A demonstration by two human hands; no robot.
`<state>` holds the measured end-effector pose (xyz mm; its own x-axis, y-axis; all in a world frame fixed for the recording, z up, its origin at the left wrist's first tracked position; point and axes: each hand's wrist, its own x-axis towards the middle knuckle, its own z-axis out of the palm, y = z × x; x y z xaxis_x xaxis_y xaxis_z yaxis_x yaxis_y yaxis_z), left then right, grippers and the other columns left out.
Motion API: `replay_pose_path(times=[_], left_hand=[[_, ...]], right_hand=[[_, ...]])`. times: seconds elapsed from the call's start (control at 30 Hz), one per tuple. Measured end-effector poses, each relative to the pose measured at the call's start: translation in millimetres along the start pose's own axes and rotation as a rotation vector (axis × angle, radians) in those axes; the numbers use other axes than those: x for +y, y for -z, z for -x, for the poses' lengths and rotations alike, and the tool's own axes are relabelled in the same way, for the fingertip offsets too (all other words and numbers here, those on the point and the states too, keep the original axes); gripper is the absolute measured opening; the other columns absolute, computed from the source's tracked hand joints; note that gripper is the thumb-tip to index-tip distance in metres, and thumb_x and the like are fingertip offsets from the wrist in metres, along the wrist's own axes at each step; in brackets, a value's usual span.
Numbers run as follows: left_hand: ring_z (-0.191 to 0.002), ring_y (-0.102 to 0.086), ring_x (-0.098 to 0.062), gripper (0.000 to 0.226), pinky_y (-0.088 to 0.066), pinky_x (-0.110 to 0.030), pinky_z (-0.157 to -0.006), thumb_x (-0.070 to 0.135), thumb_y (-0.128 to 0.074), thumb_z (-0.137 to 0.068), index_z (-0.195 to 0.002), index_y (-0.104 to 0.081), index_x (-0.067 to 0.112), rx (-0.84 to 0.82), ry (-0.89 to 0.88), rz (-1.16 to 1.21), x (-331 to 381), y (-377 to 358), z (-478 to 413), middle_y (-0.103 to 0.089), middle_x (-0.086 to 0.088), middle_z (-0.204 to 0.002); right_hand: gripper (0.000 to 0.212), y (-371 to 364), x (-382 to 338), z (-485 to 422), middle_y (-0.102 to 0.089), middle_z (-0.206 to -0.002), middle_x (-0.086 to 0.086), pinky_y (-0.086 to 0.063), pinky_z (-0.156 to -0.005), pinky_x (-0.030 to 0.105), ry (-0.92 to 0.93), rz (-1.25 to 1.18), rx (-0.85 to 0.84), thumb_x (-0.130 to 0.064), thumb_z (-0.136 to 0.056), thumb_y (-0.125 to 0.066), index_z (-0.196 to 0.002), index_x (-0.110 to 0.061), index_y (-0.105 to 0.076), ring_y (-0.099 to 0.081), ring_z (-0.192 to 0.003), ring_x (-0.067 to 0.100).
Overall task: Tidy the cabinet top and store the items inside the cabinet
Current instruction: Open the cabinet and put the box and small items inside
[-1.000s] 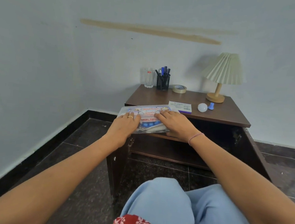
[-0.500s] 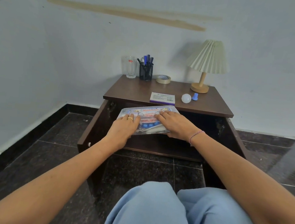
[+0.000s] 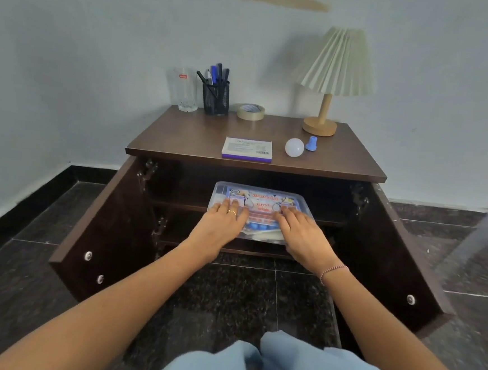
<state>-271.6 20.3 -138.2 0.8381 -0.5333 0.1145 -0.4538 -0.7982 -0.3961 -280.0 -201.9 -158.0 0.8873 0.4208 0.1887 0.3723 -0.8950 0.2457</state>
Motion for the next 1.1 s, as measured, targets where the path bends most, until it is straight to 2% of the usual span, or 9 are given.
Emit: replay_pose_path(times=[0.43, 0.57, 0.83, 1.03, 1.1], left_hand=[[-0.14, -0.03, -0.036, 0.084, -0.034, -0.045, -0.112, 0.008, -0.068, -0.08, -0.146, -0.016, 0.008, -0.021, 0.007, 0.024, 7, -37, -60, -0.029, -0.023, -0.151], [-0.139, -0.03, -0.038, 0.082, -0.035, -0.045, -0.111, 0.007, -0.066, -0.082, -0.146, -0.015, 0.007, -0.005, -0.021, 0.0, 14, -43, -77, -0.027, -0.025, -0.15], [-0.137, -0.032, -0.038, 0.077, -0.037, -0.043, -0.109, 0.007, -0.061, -0.085, -0.146, -0.014, 0.007, 0.07, -0.062, -0.016, 32, -47, -111, -0.026, -0.025, -0.149], [-0.138, -0.031, -0.037, 0.076, -0.044, -0.042, -0.1, 0.002, -0.053, -0.089, -0.149, -0.008, 0.017, 0.079, -0.051, 0.052, 42, -53, -139, -0.024, -0.024, -0.15], [-0.139, -0.03, -0.037, 0.079, -0.045, -0.041, -0.099, 0.001, -0.053, -0.09, -0.15, -0.006, 0.02, 0.086, -0.051, 0.077, 44, -58, -145, -0.023, -0.024, -0.151]], right_hand=[[0.07, -37, 32, -37, -0.032, -0.15, 0.016, -0.029, -0.115, 0.042, -0.027, 0.067, -0.02, -0.023, -0.089, -0.062, -0.147, -0.015, -0.024, -0.035, -0.137, 0.031], [0.07, -46, 42, -37, -0.035, -0.148, 0.015, -0.03, -0.112, 0.043, -0.082, 0.092, -0.012, -0.018, -0.085, -0.066, -0.145, -0.015, -0.029, -0.037, -0.136, 0.032], [0.069, -63, 76, -39, -0.056, -0.129, 0.012, -0.045, -0.1, 0.04, -0.188, 0.073, 0.059, -0.014, -0.068, -0.079, -0.13, -0.014, -0.05, -0.056, -0.117, 0.029], [0.081, -81, 99, -44, -0.047, -0.139, 0.009, -0.031, -0.112, 0.045, -0.233, 0.033, 0.018, -0.008, -0.068, -0.078, -0.139, -0.016, -0.039, -0.046, -0.13, 0.027], [0.08, -87, 103, -47, -0.043, -0.144, 0.006, -0.02, -0.117, 0.048, -0.263, -0.012, 0.014, -0.007, -0.072, -0.074, -0.141, -0.018, -0.035, -0.04, -0.136, 0.025]])
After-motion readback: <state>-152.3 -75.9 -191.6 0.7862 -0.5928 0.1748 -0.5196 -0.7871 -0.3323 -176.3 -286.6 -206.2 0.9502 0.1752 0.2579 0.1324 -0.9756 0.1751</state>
